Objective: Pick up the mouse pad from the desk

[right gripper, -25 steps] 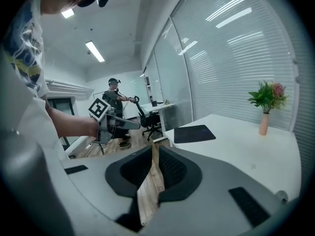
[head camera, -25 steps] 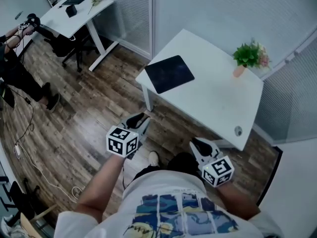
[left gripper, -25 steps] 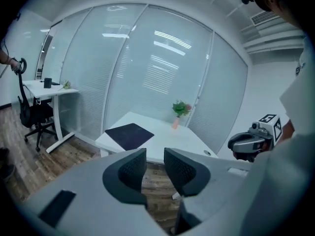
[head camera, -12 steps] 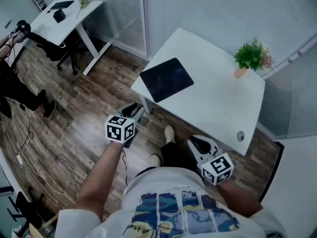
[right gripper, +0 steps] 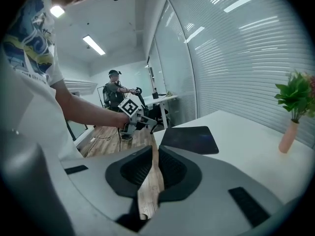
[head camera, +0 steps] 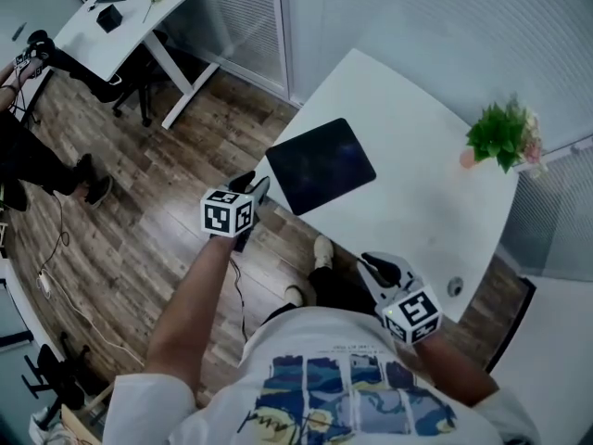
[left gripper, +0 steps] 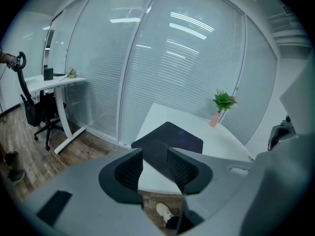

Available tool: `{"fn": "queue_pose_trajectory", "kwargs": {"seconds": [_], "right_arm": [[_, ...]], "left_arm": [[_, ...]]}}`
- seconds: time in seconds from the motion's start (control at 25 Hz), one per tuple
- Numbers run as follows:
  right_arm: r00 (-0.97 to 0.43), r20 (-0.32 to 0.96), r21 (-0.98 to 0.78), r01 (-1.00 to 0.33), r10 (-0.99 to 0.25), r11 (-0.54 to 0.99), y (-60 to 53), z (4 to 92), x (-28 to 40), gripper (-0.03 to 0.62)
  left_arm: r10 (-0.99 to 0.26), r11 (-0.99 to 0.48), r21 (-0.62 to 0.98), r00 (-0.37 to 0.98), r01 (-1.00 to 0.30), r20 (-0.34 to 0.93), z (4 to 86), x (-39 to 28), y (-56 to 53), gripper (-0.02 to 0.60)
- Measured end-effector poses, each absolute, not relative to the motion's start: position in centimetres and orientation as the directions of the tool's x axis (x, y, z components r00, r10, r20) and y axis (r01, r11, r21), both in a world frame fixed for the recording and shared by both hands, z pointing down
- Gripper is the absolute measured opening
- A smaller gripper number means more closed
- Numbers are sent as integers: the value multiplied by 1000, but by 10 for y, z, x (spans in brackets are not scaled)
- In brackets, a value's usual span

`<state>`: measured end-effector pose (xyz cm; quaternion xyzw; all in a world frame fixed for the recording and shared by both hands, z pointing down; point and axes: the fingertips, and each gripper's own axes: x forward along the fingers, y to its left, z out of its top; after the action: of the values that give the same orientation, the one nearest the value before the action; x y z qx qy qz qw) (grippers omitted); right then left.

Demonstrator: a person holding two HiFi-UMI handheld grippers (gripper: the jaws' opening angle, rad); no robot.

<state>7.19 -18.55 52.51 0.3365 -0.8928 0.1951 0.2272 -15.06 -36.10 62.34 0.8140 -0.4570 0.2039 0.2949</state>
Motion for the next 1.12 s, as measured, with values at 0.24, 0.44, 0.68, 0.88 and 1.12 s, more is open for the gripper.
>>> {"fn": "queue_pose_trajectory", "kwargs": {"seconds": [0.24, 0.44, 0.68, 0.88, 1.12], "right_arm": [[-646, 586, -229, -711, -489, 665, -225, 541, 89, 40], [-657, 572, -245, -708, -490, 662, -246, 554, 105, 37], [-628, 613, -280, -740, -479, 611, -263, 557, 112, 37], [-634, 602, -265, -732, -485, 628, -267, 567, 122, 31], [-627, 605, -260, -738, -491, 622, -269, 566, 121, 29]], "left_arm": [[-602, -376, 302, 478, -876, 639, 663, -154, -425, 147], [-572, -339, 329, 471, -881, 671, 688, -155, -454, 160], [-521, -327, 341, 469, -881, 713, 716, -153, -470, 172], [-486, -329, 395, 513, -857, 707, 727, -148, -472, 173], [-443, -373, 420, 557, -827, 702, 728, -141, -471, 166]]}}
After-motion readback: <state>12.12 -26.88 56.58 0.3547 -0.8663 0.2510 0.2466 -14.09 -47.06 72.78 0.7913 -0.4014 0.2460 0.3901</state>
